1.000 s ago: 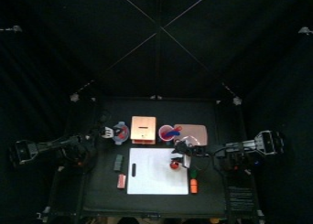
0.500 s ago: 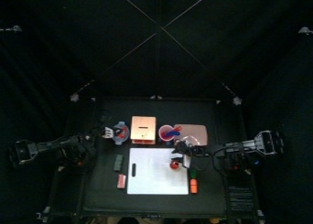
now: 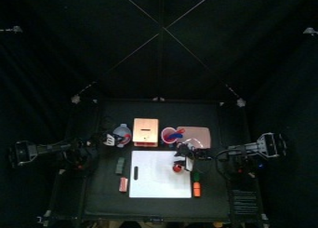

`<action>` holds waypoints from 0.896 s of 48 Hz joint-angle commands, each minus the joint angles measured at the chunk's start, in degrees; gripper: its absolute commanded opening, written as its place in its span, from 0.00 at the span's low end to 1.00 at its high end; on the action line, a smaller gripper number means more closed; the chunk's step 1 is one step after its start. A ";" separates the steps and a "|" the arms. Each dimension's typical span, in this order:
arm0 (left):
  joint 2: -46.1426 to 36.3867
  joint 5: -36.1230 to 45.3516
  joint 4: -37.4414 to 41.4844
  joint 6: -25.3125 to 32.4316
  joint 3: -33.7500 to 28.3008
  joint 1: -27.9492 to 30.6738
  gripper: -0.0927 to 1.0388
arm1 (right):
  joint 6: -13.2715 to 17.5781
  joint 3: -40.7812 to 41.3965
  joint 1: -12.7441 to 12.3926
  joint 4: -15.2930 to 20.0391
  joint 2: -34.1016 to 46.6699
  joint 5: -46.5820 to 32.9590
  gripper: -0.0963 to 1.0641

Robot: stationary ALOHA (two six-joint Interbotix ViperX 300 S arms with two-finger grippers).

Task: Get the cutter from the drawer then cut the dough then place the extra dough in the bowl
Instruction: Place the extra dough in the bowl

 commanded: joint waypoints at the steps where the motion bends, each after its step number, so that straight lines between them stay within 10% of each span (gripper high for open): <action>1: -0.18 0.53 -0.09 0.00 -1.76 0.00 0.91 | 0.09 -1.23 -0.09 0.44 -0.62 -0.18 0.77; 23: -0.53 -5.80 16.35 1.67 -4.75 -6.42 0.91 | -1.05 -2.64 -0.88 -1.67 -1.32 -2.02 0.77; 33: -1.67 -18.98 37.79 1.23 -3.87 -16.61 0.91 | -0.44 -2.37 -2.37 -9.93 -3.69 -17.23 0.77; 43: -1.67 -28.04 39.81 1.23 -0.53 -18.54 0.91 | -0.35 -1.05 -4.31 -13.10 -3.16 -28.13 0.77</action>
